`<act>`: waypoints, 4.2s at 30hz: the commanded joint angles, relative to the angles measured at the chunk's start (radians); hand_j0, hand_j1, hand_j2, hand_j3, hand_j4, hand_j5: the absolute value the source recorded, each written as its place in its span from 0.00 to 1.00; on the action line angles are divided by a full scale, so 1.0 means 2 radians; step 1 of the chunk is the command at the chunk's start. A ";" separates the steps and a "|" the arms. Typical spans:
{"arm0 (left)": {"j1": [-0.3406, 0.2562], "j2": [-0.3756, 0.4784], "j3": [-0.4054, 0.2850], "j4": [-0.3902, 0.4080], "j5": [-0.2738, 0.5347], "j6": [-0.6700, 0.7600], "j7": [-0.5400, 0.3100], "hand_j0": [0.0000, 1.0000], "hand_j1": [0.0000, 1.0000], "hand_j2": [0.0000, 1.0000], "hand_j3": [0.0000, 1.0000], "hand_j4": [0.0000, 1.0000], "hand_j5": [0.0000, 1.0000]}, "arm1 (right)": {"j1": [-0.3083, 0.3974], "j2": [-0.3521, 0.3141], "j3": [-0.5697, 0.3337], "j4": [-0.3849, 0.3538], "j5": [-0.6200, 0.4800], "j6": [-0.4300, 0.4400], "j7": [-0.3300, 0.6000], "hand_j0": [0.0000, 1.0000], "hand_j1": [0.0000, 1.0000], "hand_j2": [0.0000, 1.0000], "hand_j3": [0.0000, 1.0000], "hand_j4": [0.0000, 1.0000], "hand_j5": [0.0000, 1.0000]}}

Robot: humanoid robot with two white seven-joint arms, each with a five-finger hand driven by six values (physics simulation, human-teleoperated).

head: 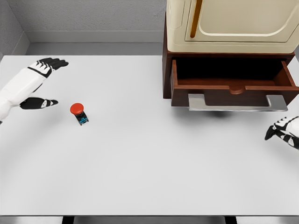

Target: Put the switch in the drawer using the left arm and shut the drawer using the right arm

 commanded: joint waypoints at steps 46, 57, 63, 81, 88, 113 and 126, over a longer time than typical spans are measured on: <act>0.026 -0.054 -0.103 0.077 0.396 0.068 -0.046 0.99 0.99 0.99 0.99 0.99 0.99 | 0.005 0.016 -0.016 -0.023 0.004 0.001 0.019 0.50 0.50 0.50 0.50 0.50 0.50; 0.029 -0.060 -0.120 0.101 0.370 0.074 -0.047 0.97 0.97 0.97 0.97 0.97 0.97 | 0.005 0.016 -0.016 -0.022 0.005 0.001 0.019 0.51 0.51 0.51 0.51 0.51 0.51; 0.029 -0.056 -0.127 0.101 0.370 0.074 -0.046 0.73 0.73 0.73 0.73 0.73 0.73 | 0.005 0.015 -0.016 -0.022 0.005 0.001 0.019 0.51 0.51 0.51 0.51 0.51 0.51; 0.031 -0.053 -0.126 0.121 0.371 0.073 -0.046 0.55 0.55 0.55 0.55 0.55 0.55 | 0.005 0.014 -0.016 -0.022 0.005 0.001 0.018 0.51 0.51 0.51 0.51 0.51 0.51; 0.031 -0.053 -0.124 0.083 0.371 0.073 -0.046 0.49 0.49 0.49 0.49 0.49 0.49 | 0.005 0.014 -0.016 -0.022 0.005 0.001 0.018 0.51 0.51 0.51 0.51 0.51 0.51; 0.000 -0.070 -0.129 -0.043 0.320 0.112 -0.047 0.43 0.43 0.43 0.43 0.43 0.43 | 0.005 0.014 -0.016 -0.021 0.005 0.001 0.018 0.51 0.51 0.51 0.51 0.51 0.51; -0.049 -0.133 -0.151 -0.050 0.280 0.113 -0.049 0.43 0.43 0.43 0.43 0.43 0.43 | 0.005 0.013 -0.016 -0.022 0.004 0.001 0.019 0.51 0.51 0.51 0.51 0.51 0.51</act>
